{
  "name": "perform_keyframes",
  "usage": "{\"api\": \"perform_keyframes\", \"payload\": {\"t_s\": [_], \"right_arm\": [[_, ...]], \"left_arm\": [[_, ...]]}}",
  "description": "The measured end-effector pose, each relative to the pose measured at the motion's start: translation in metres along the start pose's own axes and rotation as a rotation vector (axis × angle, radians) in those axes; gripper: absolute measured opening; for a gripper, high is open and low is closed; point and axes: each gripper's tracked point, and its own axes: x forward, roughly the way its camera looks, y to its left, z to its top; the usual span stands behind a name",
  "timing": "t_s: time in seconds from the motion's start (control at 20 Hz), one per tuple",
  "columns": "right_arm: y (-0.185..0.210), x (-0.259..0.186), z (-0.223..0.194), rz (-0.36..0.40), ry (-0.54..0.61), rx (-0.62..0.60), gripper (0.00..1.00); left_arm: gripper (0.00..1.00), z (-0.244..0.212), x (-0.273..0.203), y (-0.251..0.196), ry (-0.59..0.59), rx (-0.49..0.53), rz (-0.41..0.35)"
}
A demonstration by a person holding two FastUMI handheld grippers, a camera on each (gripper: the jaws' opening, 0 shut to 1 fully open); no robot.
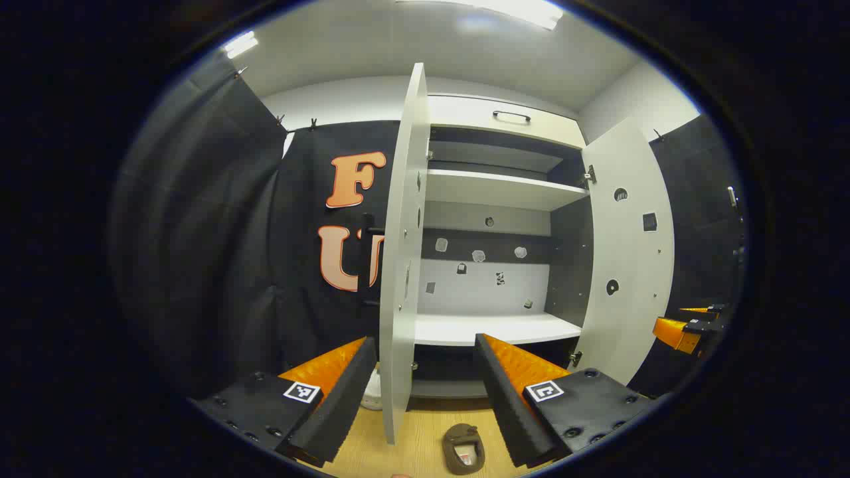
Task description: Grab one shoe with the right hand and put it into the shoe cabinet, grab the other shoe with the left hand and put it into the shoe cabinet; then close the right door with the right hand and the left door with the left hand.
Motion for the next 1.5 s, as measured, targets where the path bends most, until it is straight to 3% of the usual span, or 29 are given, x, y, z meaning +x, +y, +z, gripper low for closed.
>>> {"api": "perform_keyframes", "payload": {"t_s": [0.35,0.4,0.5,0.6,0.95,1.1,1.25,1.35,1.5], "right_arm": [[-0.001,-0.008,-0.001,-0.014,0.028,0.011,0.94],[0.0,-0.008,0.002,-0.011,0.024,0.009,0.94],[0.002,-0.007,0.008,-0.01,0.004,-0.013,0.94],[0.007,-0.007,0.012,-0.003,-0.001,-0.027,0.93],[0.016,-0.002,0.034,-0.004,-0.03,-0.097,0.94],[0.024,-0.001,0.048,0.017,-0.046,-0.091,0.94],[0.024,0.007,0.019,0.017,0.01,-0.042,0.94],[0.027,0.014,-0.011,0.022,0.066,-0.032,0.94],[0.03,0.026,-0.065,0.024,0.166,-0.021,0.94]], "left_arm": [[0.94,0.004,-0.001,-0.002,0.0,0.003,-0.023],[0.99,0.004,-0.001,-0.002,0.0,-0.002,-0.022],[0.94,0.004,-0.001,-0.001,-0.002,-0.006,-0.019],[0.99,0.003,0.0,0.0,0.001,-0.005,-0.016],[0.94,0.0,0.005,0.005,0.008,-0.008,-0.008],[0.99,-0.001,0.006,0.008,0.009,-0.007,-0.002],[0.99,0.001,0.005,0.011,0.003,0.008,0.003],[0.94,0.002,0.004,0.015,0.0,0.018,0.006],[0.94,-0.001,0.002,0.019,0.008,0.023,0.008]]}}
